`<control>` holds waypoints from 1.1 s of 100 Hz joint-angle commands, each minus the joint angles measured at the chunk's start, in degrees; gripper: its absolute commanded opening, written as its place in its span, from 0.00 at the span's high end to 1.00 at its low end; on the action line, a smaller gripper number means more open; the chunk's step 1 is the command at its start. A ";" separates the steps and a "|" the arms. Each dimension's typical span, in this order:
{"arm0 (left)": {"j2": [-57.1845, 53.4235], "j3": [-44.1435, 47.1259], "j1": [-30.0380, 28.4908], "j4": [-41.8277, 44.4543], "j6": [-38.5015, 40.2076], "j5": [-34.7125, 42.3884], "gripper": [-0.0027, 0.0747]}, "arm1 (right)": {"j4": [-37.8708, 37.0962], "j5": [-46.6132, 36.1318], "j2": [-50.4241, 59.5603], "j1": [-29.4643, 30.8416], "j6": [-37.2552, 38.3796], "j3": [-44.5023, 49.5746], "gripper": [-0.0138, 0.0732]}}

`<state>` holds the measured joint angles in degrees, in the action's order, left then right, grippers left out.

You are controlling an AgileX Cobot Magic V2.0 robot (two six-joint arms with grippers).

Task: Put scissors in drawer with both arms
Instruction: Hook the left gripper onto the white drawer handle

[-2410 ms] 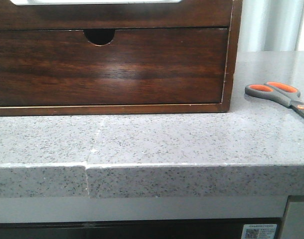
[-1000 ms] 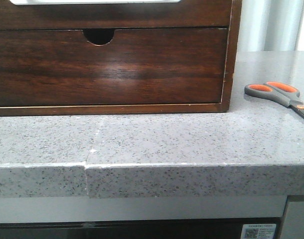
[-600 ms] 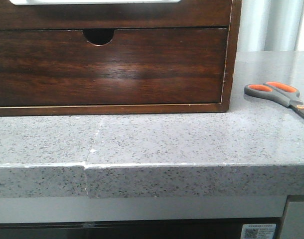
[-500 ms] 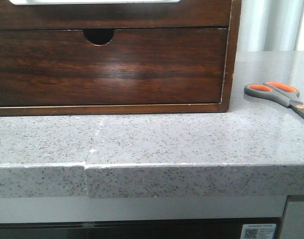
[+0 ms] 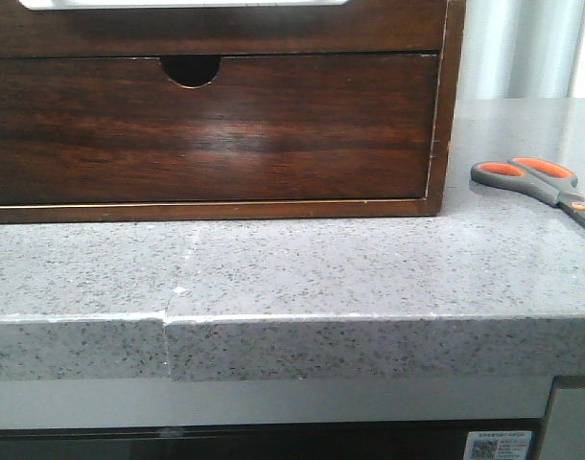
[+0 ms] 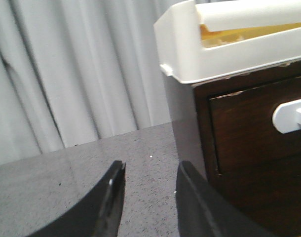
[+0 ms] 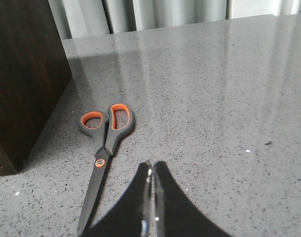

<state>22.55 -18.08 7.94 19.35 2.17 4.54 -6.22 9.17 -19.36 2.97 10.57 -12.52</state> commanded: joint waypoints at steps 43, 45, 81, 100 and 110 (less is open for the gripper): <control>18.49 -8.94 15.16 29.33 0.22 13.88 0.65 | -0.11 -4.79 -0.96 0.02 -0.49 -2.01 0.90; 19.07 -9.39 15.54 29.89 0.22 13.88 0.65 | -0.11 -4.69 -0.96 0.02 -0.49 -2.01 0.90; 28.52 -15.96 17.90 41.52 0.11 13.88 0.65 | -0.11 -4.58 -0.96 0.02 -0.49 -2.01 0.90; 31.48 -18.60 17.90 49.72 0.11 13.41 0.65 | -0.11 -4.50 -0.96 0.02 -0.49 -2.01 0.90; 32.69 -19.65 17.90 53.39 0.11 12.91 0.65 | -0.11 -4.50 -0.96 0.02 -0.49 -2.01 0.90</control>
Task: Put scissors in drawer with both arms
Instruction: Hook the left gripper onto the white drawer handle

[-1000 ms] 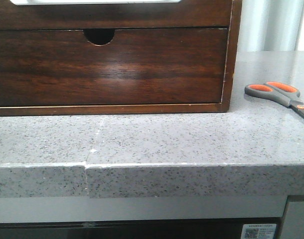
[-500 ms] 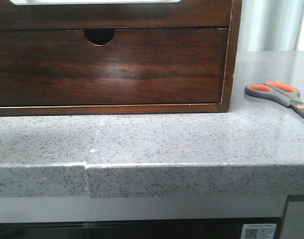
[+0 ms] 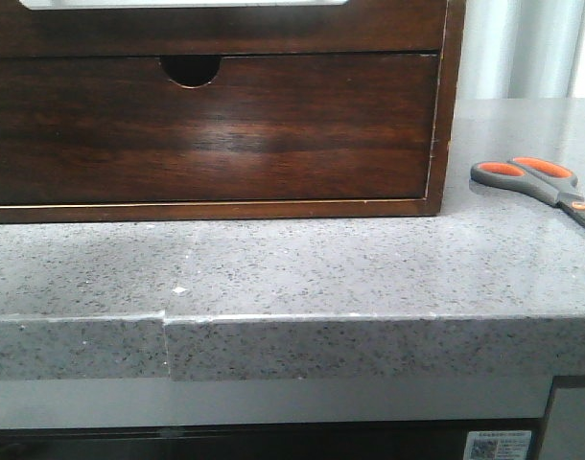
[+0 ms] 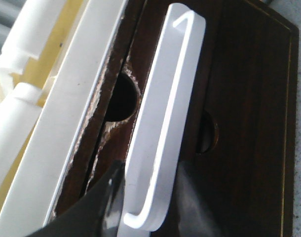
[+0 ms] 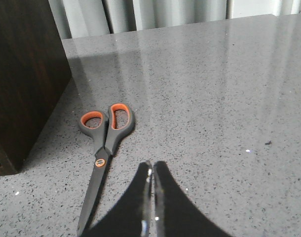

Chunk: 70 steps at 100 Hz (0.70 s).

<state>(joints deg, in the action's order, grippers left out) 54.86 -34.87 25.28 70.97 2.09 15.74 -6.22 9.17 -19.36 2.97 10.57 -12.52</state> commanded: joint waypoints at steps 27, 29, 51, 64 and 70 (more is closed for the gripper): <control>3.18 -4.89 0.56 2.44 0.20 0.88 0.65 | -0.11 -4.50 -0.96 0.02 -0.49 -2.01 0.90; 3.38 -4.89 0.56 2.42 0.20 0.56 0.65 | -0.11 -4.50 -0.96 0.02 -0.49 -2.01 0.90; 4.80 -5.15 0.56 4.14 0.20 -0.12 0.65 | -0.11 -4.50 -0.96 0.02 -0.49 -2.01 0.90; 4.80 -5.25 0.56 4.76 0.20 -0.12 0.65 | -0.11 -4.50 -0.96 0.02 -0.49 -2.01 0.90; 4.80 -5.25 0.56 4.76 0.20 -0.23 0.65 | -0.11 -4.50 -0.96 0.02 -0.49 -2.01 0.90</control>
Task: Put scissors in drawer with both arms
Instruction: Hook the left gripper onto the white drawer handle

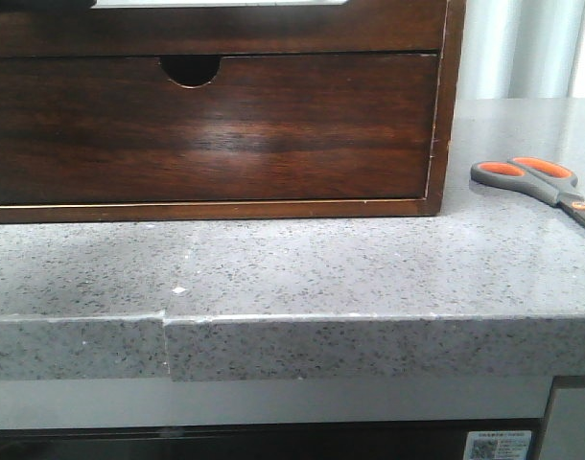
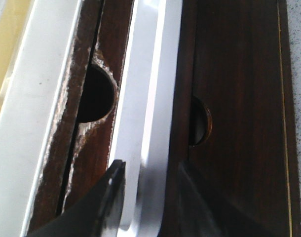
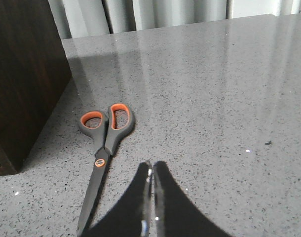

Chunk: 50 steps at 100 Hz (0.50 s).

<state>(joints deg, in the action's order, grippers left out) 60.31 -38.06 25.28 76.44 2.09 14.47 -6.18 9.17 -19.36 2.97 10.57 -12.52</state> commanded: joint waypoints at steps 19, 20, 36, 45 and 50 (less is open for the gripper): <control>-0.65 -2.06 0.56 -0.58 0.20 -0.93 0.65 | -0.15 -4.50 -0.96 0.02 -0.49 -2.01 0.90; -0.65 -2.06 0.56 -0.58 0.20 -1.28 0.65 | -0.15 -4.50 -0.96 0.02 -0.49 -2.01 0.90; -0.65 -2.06 0.56 -0.33 0.20 -2.05 0.65 | -0.15 -4.50 -0.96 0.02 -0.49 -2.01 0.90; -0.65 -2.06 0.56 -0.03 0.20 -2.05 0.65 | -0.15 -4.50 -0.96 0.02 -0.49 -2.01 0.90; -0.65 -2.06 0.56 0.34 0.20 -2.05 0.65 | -0.15 -4.50 -0.96 0.02 -0.49 -2.01 0.90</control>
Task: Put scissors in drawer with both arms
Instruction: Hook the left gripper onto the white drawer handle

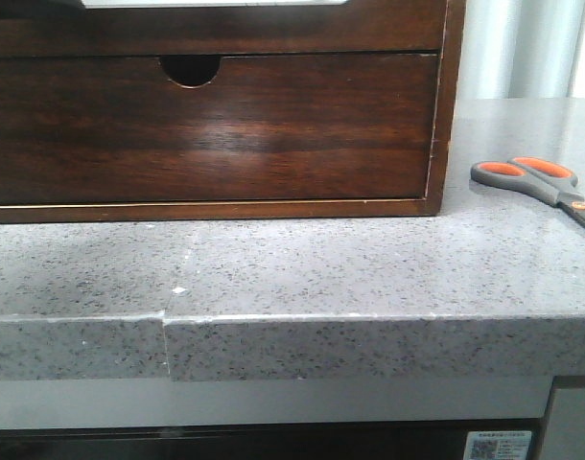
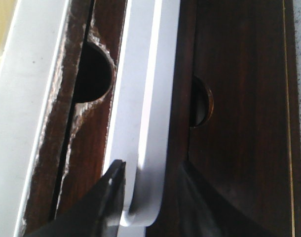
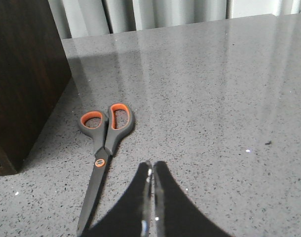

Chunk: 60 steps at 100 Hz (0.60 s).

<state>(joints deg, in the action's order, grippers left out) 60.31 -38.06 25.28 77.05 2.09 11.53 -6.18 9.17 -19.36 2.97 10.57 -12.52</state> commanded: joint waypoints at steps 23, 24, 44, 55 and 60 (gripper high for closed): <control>-0.65 -2.06 0.56 -0.02 0.20 0.89 0.68 | -0.15 -4.50 -0.96 0.02 -0.49 -2.01 0.90; -0.65 -2.06 0.56 -0.02 0.20 0.89 0.69 | -0.15 -4.50 -0.96 0.02 -0.49 -2.01 0.90; -0.65 -2.06 0.56 -0.02 0.20 0.84 0.96 | -0.15 -4.50 -0.96 0.02 -0.49 -2.01 0.90; -0.65 -2.06 0.56 0.10 0.20 0.75 0.99 | -0.15 -4.50 -0.96 0.02 -0.49 -2.01 0.90; -0.65 -2.06 0.56 0.10 0.20 0.75 0.99 | -0.15 -4.50 -0.96 0.02 -0.49 -2.01 0.90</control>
<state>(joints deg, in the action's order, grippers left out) 60.31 -38.19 25.28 78.63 0.96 11.46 -6.18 9.17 -19.36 2.97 10.57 -12.52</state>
